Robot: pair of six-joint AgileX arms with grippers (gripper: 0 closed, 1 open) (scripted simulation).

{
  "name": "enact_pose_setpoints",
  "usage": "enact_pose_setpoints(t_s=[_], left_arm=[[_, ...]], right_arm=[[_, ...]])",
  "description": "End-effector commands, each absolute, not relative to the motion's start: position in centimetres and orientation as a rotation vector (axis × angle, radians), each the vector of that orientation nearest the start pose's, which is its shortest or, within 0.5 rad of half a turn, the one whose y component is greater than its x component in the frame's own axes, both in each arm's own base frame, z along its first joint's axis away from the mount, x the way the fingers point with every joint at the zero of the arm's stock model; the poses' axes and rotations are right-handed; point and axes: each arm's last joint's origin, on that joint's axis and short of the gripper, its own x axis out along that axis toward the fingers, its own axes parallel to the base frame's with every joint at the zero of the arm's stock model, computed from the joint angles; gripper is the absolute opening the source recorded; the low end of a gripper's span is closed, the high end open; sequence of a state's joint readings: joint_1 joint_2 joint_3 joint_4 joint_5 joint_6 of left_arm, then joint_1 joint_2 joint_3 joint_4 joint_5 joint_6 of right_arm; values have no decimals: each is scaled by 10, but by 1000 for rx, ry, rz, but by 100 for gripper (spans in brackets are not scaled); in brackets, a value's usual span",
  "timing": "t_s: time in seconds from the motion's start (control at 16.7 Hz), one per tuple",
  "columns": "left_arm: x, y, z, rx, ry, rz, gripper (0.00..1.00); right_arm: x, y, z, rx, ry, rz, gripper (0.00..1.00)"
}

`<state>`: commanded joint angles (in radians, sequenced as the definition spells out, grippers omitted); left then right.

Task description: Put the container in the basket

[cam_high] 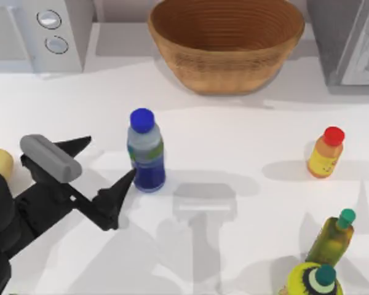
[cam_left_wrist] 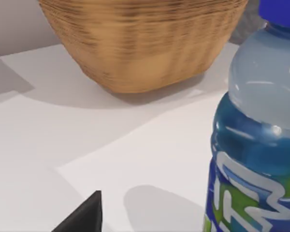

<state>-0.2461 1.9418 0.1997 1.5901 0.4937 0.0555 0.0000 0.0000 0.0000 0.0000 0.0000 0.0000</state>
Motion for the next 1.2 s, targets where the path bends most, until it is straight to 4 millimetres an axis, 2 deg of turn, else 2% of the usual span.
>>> enact_pose_setpoints(t_s=[0.3,0.6,0.66,1.2], left_arm=[[224,-78,59,30,106,-801,100],[224,-79,58,31,104,-806,100],[222,-76,46,21,172,-795,100],[245,-96,52,31,103,-806,100]], right_arm=[[106,-1,160,0,0,0,100],[106,-1,160,0,0,0,100],[106,-1,160,0,0,0,100],[106,-1,160,0,0,0,100]])
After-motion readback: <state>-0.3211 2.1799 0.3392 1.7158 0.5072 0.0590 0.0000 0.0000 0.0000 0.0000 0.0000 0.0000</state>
